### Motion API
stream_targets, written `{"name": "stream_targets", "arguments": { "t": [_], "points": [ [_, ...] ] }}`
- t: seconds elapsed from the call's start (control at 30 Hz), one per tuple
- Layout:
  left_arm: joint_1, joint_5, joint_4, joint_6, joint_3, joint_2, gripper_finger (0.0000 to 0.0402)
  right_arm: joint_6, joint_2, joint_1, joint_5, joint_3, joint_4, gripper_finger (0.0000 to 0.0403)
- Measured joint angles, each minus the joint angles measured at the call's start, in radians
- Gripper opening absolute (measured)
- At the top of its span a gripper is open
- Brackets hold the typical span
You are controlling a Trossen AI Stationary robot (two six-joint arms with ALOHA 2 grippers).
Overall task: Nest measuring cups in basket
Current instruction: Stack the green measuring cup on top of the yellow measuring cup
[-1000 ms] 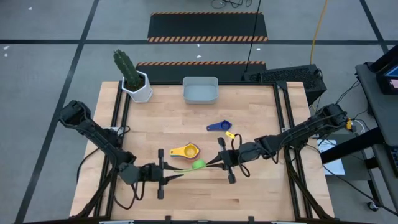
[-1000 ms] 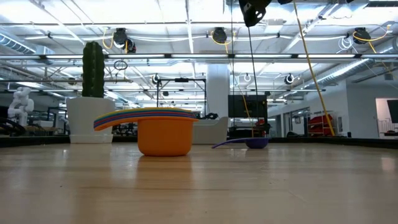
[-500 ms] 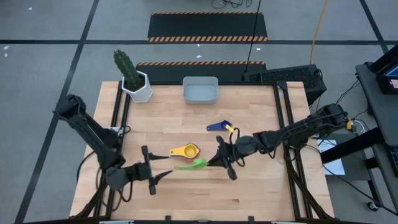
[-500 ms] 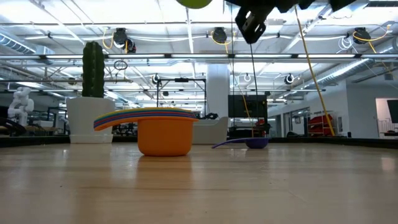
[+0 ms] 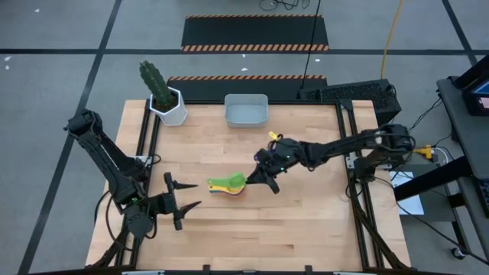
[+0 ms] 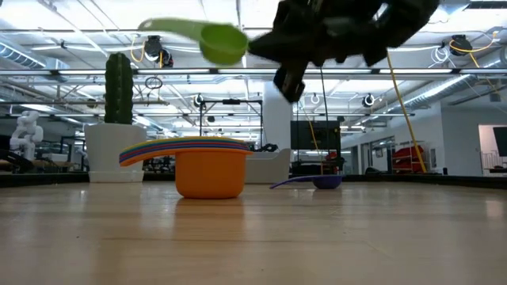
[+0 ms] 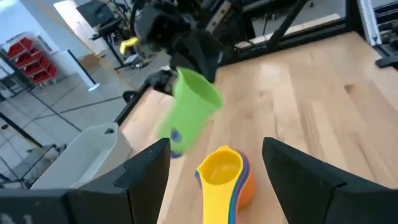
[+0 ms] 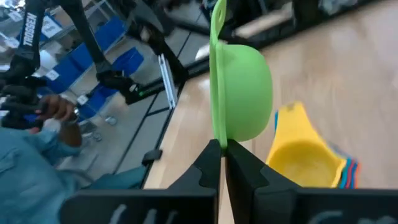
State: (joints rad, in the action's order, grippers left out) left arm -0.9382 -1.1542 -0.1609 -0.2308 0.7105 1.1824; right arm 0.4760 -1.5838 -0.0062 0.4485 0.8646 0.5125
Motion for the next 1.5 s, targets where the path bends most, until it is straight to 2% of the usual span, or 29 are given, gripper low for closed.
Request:
{"name": "stream_targets", "arguments": {
  "t": [0.2, 0.33, 0.7, 1.13, 1.3, 1.5],
  "points": [
    [0.018, -0.001, -0.045, -0.008, 0.0, 0.0, 0.026, 0.097, -0.159, -0.043, 0.164, 0.0, 0.151, 0.0],
    [0.03, 0.0, -0.045, 0.035, 0.0, 0.0, 0.026, 0.178, -0.258, -0.054, 0.211, 0.0, 0.29, 0.0],
    [0.03, 0.004, -0.097, 0.034, 0.0, 0.0, 0.026, 0.222, -0.344, -0.066, 0.212, 0.026, 0.3, 0.0001],
    [0.029, 0.029, -0.099, 0.013, 0.0, 0.0, 0.026, 0.223, -0.347, -0.101, 0.255, 0.027, 0.234, 0.0011],
    [0.029, 0.029, -0.099, 0.013, 0.0, 0.0, 0.026, 0.217, -0.347, -0.104, 0.213, 0.026, 0.217, 0.0027],
    [0.029, 0.03, -0.099, 0.011, 0.0, 0.0, 0.026, 0.212, -0.347, -0.114, 0.207, 0.026, 0.216, 0.0066]
  ]
}}
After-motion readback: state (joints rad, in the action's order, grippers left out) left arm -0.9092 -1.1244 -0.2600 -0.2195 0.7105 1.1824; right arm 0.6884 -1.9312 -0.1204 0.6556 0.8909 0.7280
